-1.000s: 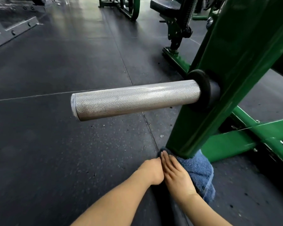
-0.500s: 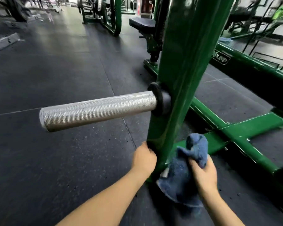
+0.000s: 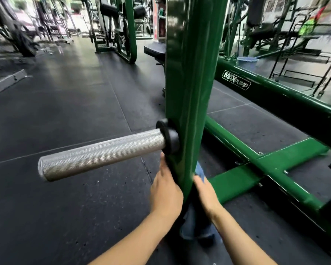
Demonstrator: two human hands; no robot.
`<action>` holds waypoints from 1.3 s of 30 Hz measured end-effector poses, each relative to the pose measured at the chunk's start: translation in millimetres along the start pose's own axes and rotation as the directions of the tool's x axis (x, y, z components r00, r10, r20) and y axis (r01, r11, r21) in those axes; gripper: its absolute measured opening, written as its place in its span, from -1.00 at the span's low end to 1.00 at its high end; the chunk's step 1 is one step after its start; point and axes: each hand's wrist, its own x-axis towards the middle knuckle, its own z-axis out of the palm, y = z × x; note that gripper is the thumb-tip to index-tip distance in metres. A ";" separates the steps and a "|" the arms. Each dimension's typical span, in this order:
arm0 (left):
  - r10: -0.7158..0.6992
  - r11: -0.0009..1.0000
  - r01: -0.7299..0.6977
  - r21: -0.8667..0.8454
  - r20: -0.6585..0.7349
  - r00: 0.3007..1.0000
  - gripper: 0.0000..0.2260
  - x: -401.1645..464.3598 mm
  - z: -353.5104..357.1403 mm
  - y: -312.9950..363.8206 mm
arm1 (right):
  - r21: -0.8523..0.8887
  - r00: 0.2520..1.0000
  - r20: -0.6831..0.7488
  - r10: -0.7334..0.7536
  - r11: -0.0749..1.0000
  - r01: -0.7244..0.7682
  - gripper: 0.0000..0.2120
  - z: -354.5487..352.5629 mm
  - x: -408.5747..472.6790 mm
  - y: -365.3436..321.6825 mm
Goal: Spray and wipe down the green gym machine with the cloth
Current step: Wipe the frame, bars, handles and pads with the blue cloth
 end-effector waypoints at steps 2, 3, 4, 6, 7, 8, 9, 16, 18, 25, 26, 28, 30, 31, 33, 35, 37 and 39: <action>0.013 1.000 -0.013 0.002 0.008 1.000 -0.32 0.8 -4.1 -0.9 | -0.047 0.999 -0.026 0.025 0.999 -0.027 -0.76 -1.7 -5.9 9.0; 0.020 1.000 -0.020 -0.006 0.001 1.000 -0.34 2.6 -6.0 -2.6 | -0.060 0.998 -0.052 0.017 0.998 -0.021 -0.79 -2.6 -8.4 8.7; 0.018 0.999 -0.019 -0.032 -0.014 1.000 -0.38 4.6 -8.3 -5.0 | -0.070 0.996 -0.086 -0.002 0.998 -0.004 -0.83 -2.7 -10.1 6.5; -0.007 0.995 0.002 -0.100 -0.049 0.999 -0.50 5.6 -10.5 -5.5 | -0.056 0.983 -0.160 -0.092 0.995 0.084 -0.82 -4.7 -16.0 -6.3; -0.023 0.992 0.015 -0.129 -0.063 0.998 -0.55 5.8 -9.7 -4.3 | -0.013 0.971 -0.189 -0.147 0.989 0.148 -0.81 -6.2 -18.3 -16.8; -0.037 0.988 0.026 -0.150 -0.073 0.997 -0.57 5.8 -8.0 -2.9 | 0.049 0.957 -0.215 -0.193 0.977 0.208 -0.81 -7.5 -17.3 -29.6; -0.050 0.987 0.036 -0.158 -0.085 0.995 -0.56 6.3 -5.2 -1.3 | 0.124 0.948 -0.227 -0.225 0.958 0.257 -0.81 -7.8 -13.7 -43.7; -0.080 0.995 0.074 -0.070 -0.086 0.993 -0.43 1.4 0.1 4.0 | 0.327 0.995 -0.079 -0.068 0.941 0.090 -0.83 -2.2 2.3 -65.3; -0.062 0.997 0.060 -0.038 -0.061 0.996 -0.37 -4.0 -0.7 5.2 | 0.181 0.998 -0.064 0.000 0.983 0.011 -0.81 -1.8 0.6 -51.9; -0.045 0.989 0.034 -0.142 -0.074 0.996 -0.31 -25.2 -3.8 37.5 | 0.309 0.969 -0.234 -0.081 0.939 0.154 -0.88 -2.4 -13.7 -82.1; -0.040 0.986 0.023 -0.167 -0.099 0.994 -0.34 -25.9 -5.4 41.9 | 0.391 0.957 -0.273 -0.098 0.898 0.203 -0.88 -2.9 -16.8 -91.5; -0.050 0.977 0.017 -0.210 -0.153 0.987 -0.45 -25.4 -8.5 50.1 | 0.546 0.940 -0.332 -0.080 0.796 0.260 -0.87 -1.6 -23.6 -109.8; -0.070 0.973 0.025 -0.228 -0.190 0.979 -0.61 -24.8 -12.4 54.5 | 0.598 0.908 -0.410 -0.085 0.727 0.337 -0.82 2.1 -31.7 -121.8; -0.075 0.970 0.023 -0.244 -0.208 0.975 -0.68 -25.0 -14.6 55.4 | 0.563 0.882 -0.448 -0.147 0.720 0.406 -0.75 3.3 -36.3 -125.8; -0.089 0.960 0.023 -0.278 -0.228 0.969 -0.78 -25.0 -21.6 60.2 | 0.422 0.861 -0.402 -0.311 0.772 0.476 -0.73 2.9 -39.7 -134.1; -0.093 0.976 0.048 -0.213 -0.207 0.974 -0.81 -23.8 -31.0 64.8 | 0.228 0.906 -0.236 -0.352 0.886 0.404 -0.81 -6.8 -29.6 -149.4; -0.077 0.996 0.070 -0.053 -0.148 0.986 -0.86 -23.1 -42.0 67.4 | 0.051 0.968 -0.047 -0.245 0.967 0.248 -0.77 -20.2 -3.3 -166.4; -0.042 0.989 0.054 0.140 -0.089 0.995 -0.92 -23.7 -55.0 71.2 | -0.113 0.983 0.138 -0.121 0.984 0.137 -0.64 -29.8 19.8 -183.9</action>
